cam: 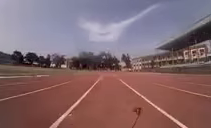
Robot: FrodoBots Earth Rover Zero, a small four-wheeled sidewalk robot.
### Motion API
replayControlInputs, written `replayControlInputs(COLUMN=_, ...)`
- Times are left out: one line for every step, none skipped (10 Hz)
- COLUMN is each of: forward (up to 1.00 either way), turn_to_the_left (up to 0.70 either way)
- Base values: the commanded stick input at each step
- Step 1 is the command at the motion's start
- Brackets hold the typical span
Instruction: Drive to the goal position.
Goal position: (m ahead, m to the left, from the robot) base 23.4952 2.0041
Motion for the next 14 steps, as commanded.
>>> replayControlInputs(forward=0.7, turn_to_the_left=0.0)
replayControlInputs(forward=0.7, turn_to_the_left=0.0)
replayControlInputs(forward=0.7, turn_to_the_left=0.0)
replayControlInputs(forward=0.7, turn_to_the_left=0.0)
replayControlInputs(forward=0.7, turn_to_the_left=0.0)
replayControlInputs(forward=0.7, turn_to_the_left=0.0)
replayControlInputs(forward=0.7, turn_to_the_left=0.0)
replayControlInputs(forward=0.7, turn_to_the_left=0.0)
replayControlInputs(forward=0.7, turn_to_the_left=0.0)
replayControlInputs(forward=0.7, turn_to_the_left=0.0)
replayControlInputs(forward=0.7, turn_to_the_left=0.0)
replayControlInputs(forward=0.7, turn_to_the_left=0.0)
replayControlInputs(forward=0.7, turn_to_the_left=0.0)
replayControlInputs(forward=0.7, turn_to_the_left=0.0)
